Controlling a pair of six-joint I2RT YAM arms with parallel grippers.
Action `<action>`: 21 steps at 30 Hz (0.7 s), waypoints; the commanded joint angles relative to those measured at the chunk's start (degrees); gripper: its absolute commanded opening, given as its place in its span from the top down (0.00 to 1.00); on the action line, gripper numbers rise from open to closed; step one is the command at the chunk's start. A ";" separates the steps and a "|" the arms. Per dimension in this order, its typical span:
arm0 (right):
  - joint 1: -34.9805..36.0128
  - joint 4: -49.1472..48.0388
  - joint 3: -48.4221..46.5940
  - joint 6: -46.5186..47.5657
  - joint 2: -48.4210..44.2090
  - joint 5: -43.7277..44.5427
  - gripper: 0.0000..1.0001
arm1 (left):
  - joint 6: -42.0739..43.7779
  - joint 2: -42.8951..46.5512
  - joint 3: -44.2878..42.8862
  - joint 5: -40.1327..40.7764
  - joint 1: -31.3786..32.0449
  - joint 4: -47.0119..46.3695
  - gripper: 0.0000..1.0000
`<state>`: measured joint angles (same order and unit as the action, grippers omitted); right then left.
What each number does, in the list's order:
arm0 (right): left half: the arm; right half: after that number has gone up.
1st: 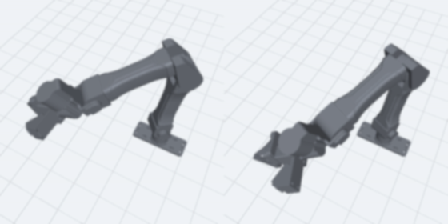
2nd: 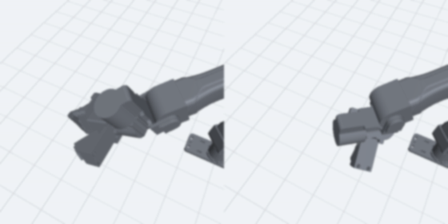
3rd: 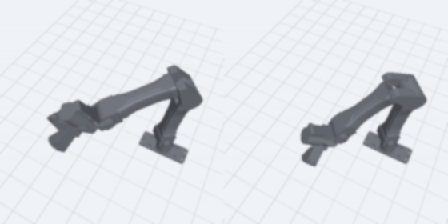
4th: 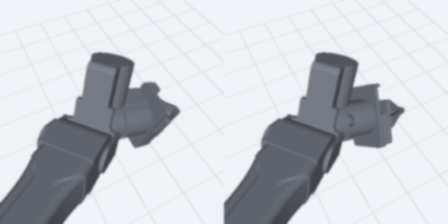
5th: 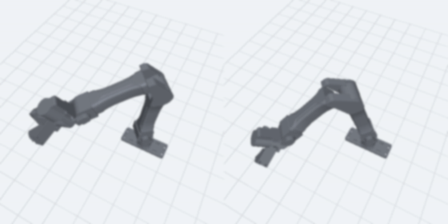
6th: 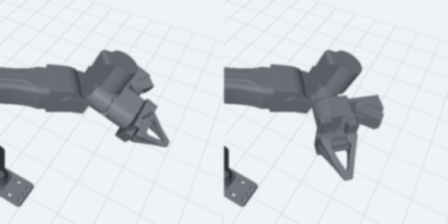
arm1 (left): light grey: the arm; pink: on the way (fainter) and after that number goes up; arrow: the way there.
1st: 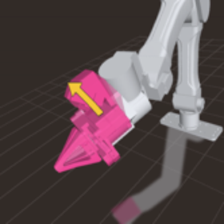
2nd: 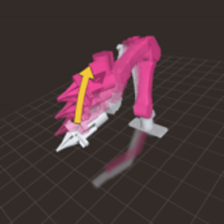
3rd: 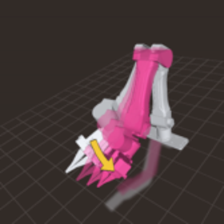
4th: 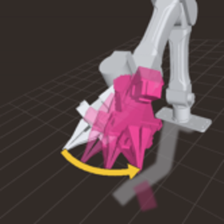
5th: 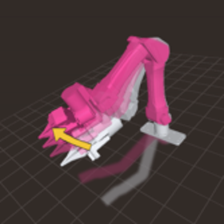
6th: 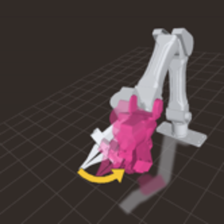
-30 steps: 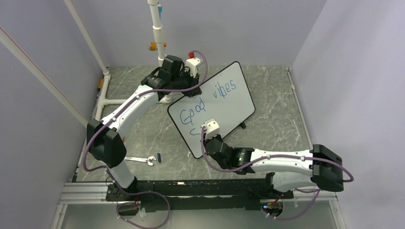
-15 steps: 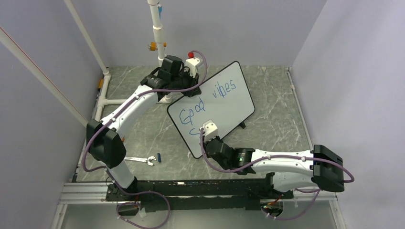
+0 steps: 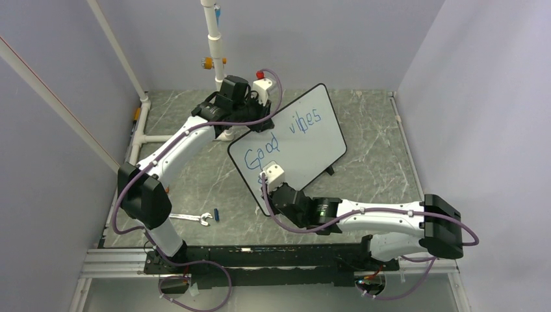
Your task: Write a sentence on the whiteboard
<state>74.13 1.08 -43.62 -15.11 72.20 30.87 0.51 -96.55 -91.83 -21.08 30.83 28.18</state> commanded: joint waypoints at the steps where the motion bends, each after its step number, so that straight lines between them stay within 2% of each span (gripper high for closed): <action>1: 0.02 -1.35 -2.52 1.27 -2.61 -1.23 1.00 | 3.62 1.64 0.43 6.40 0.24 -1.50 1.00; 10: -0.06 -2.90 -0.39 1.11 -11.75 2.15 1.00 | 3.70 1.54 0.60 6.45 0.21 -1.59 1.00; 16: -1.64 -2.66 0.62 1.67 -11.77 8.59 1.00 | 3.81 1.46 0.69 6.05 0.27 -1.69 1.00; 21: -5.36 -2.52 0.06 2.72 -10.44 6.18 1.00 | 3.85 1.07 0.69 5.97 0.27 -1.64 1.00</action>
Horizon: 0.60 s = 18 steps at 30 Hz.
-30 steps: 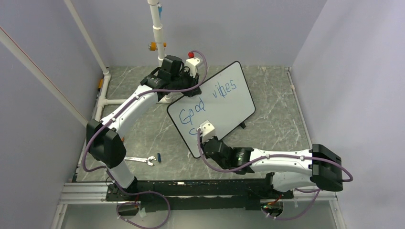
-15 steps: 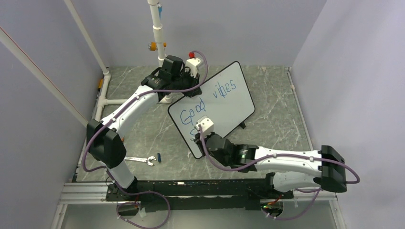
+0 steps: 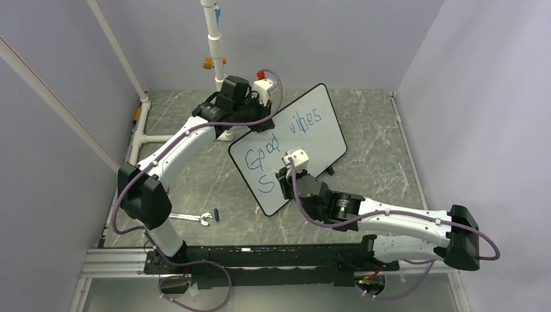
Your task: Write a sentence on the whiteboard
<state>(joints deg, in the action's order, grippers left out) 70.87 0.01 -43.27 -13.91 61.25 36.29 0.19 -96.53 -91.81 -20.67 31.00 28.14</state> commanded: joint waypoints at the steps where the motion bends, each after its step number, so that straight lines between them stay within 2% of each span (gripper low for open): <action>1: -2.40 -1.77 -0.32 1.78 0.74 -0.08 1.00 | 4.21 1.02 0.67 5.47 0.05 -1.61 1.00; 18: -3.70 -3.26 2.36 0.66 5.09 -1.24 1.00 | 4.38 0.85 0.58 5.50 0.10 -1.56 1.00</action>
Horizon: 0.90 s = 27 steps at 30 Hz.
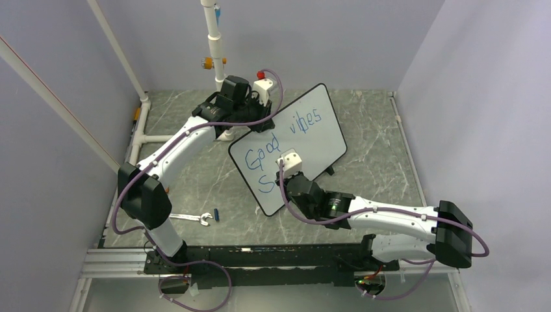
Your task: Write a sentence on the whiteboard
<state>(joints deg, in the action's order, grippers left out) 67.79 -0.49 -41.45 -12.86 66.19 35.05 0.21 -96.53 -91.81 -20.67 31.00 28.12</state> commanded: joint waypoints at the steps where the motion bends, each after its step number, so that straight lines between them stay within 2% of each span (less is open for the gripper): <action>1: -0.75 -2.84 0.76 -0.35 0.24 -0.26 1.00 | 4.38 0.89 0.50 5.50 0.08 -1.43 1.00; 16: -2.03 -4.89 5.95 -1.74 1.15 -3.69 1.00 | 3.47 0.99 0.36 5.81 0.08 -1.96 1.00; 27: -2.13 -3.35 8.99 -3.53 -1.62 -2.25 1.00 | 3.19 1.40 1.16 4.67 0.09 -3.06 1.00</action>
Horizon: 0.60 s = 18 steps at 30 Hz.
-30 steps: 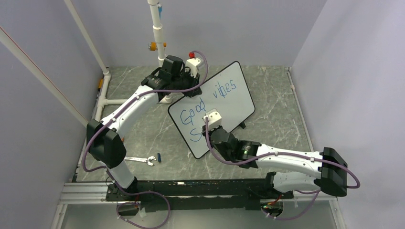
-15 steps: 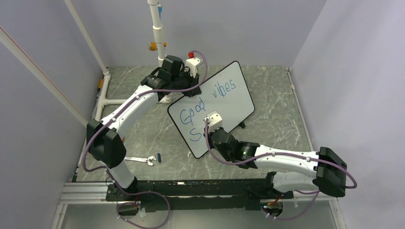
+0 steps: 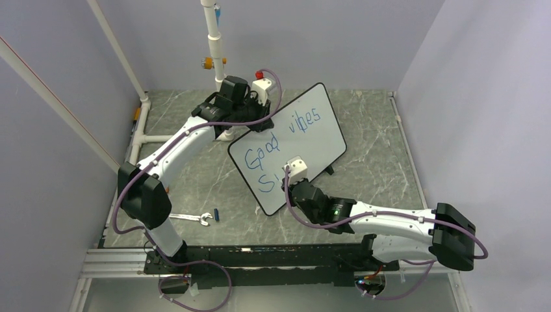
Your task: Write a sentence on the whiteboard
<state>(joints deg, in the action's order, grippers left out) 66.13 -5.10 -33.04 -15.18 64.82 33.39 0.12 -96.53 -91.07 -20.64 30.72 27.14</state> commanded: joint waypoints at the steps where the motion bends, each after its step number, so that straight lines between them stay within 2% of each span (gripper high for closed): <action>1: -0.43 1.42 0.42 -1.05 -0.22 -0.18 1.00 | 3.23 1.31 0.33 4.67 0.35 -2.01 1.00; 18: -2.33 2.31 -9.21 3.06 4.87 3.35 1.00 | 3.22 0.81 -0.34 4.21 0.39 -1.30 1.00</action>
<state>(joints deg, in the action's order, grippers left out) 64.36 -1.26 -38.70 -13.52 68.01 36.62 -0.60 -96.53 -91.07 -20.58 30.72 27.09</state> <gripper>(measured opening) 0.132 0.224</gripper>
